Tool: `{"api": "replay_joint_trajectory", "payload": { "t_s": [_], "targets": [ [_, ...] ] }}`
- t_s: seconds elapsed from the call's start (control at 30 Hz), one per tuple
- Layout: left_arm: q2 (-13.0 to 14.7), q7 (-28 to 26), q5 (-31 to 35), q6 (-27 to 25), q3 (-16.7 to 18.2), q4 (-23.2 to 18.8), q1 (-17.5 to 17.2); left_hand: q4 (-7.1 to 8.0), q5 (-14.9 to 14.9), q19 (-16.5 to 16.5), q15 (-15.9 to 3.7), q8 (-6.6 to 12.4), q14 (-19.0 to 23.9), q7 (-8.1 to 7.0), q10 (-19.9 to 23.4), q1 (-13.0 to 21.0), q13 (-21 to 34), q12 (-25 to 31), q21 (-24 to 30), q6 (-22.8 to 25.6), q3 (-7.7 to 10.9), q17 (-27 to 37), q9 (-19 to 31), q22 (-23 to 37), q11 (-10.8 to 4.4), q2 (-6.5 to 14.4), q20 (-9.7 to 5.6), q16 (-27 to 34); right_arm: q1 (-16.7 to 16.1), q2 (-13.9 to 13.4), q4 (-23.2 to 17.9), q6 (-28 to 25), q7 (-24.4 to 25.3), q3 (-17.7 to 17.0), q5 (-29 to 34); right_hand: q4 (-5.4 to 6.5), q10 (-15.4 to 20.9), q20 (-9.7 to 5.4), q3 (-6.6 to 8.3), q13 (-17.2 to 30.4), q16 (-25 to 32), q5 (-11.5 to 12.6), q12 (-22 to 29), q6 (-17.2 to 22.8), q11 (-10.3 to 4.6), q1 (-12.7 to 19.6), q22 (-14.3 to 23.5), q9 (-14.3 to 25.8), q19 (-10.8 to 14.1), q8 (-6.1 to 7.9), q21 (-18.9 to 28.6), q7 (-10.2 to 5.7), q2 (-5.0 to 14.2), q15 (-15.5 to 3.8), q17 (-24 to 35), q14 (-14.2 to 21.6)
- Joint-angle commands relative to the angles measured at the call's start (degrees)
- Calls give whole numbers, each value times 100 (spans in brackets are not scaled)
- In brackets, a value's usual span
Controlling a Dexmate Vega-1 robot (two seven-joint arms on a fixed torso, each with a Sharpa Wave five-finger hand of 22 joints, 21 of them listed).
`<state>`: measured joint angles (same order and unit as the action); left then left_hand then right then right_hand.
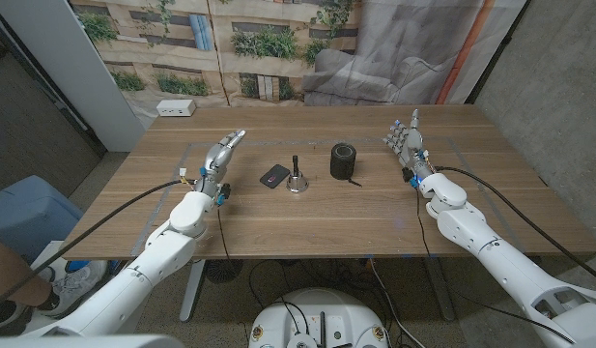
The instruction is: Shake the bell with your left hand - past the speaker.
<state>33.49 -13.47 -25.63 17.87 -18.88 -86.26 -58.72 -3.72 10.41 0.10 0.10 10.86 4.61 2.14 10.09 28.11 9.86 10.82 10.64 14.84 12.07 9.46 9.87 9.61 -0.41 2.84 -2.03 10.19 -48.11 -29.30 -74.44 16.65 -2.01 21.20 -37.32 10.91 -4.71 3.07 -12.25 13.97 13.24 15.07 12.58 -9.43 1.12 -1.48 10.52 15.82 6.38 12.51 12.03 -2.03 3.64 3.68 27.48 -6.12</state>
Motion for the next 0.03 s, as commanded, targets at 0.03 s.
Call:
{"api": "replay_joint_trajectory", "payload": {
  "t_s": [0.03],
  "targets": [
    [-227, 36, -408, -50, 89, 167, 75, 43, 54, 32, 13, -7, 4, 6, -7, -47, 20, -22, 13, -32, 17, 28, 18, 7, 29, 55, -25, -2, -5, -1, -5, 0, 4, -1, 0, -6, -22, 2, -35, 31, 19, 16, 25, -50, 25, 17, 18, 17, 33, 30, 29, 8, 557, 2, 22, -27]
  ]
}}
